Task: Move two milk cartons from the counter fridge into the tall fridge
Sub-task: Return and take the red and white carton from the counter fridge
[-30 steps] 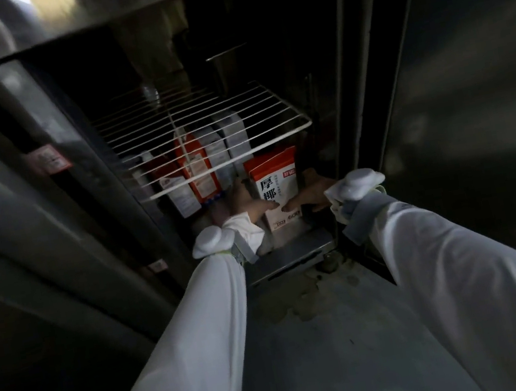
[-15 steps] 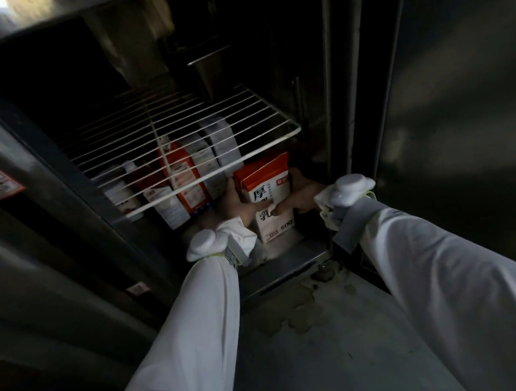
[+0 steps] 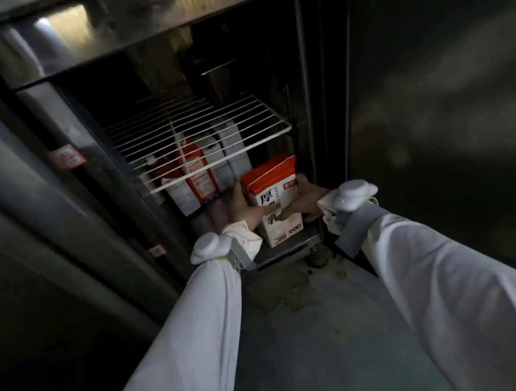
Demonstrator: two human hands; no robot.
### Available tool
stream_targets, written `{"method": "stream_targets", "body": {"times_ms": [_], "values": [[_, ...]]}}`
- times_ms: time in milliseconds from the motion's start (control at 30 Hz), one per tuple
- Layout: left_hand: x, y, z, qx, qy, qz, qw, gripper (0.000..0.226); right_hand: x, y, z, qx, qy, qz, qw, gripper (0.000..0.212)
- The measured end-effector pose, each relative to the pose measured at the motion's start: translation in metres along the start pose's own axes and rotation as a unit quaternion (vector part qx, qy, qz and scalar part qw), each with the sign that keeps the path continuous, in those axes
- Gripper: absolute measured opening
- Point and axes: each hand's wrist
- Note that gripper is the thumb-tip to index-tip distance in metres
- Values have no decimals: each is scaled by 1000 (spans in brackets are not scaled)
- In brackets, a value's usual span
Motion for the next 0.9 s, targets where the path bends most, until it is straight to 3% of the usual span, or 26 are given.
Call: {"method": "stream_targets", "body": {"times_ms": [633,900], "values": [[-127,-48,210,-58,45,-32,997,74,83,-18,214,23,-63,109,992,94],[-182,-60,269,-64,65,-16,996,74,104,-37,277,-10,-77,194,978,82]]}}
Point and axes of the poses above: each hand's wrist, its own z-axis away from the middle knuckle, its own y-axis out of the palm, x = y × z, and after that the axes turned 6 degrees about x, right-handed
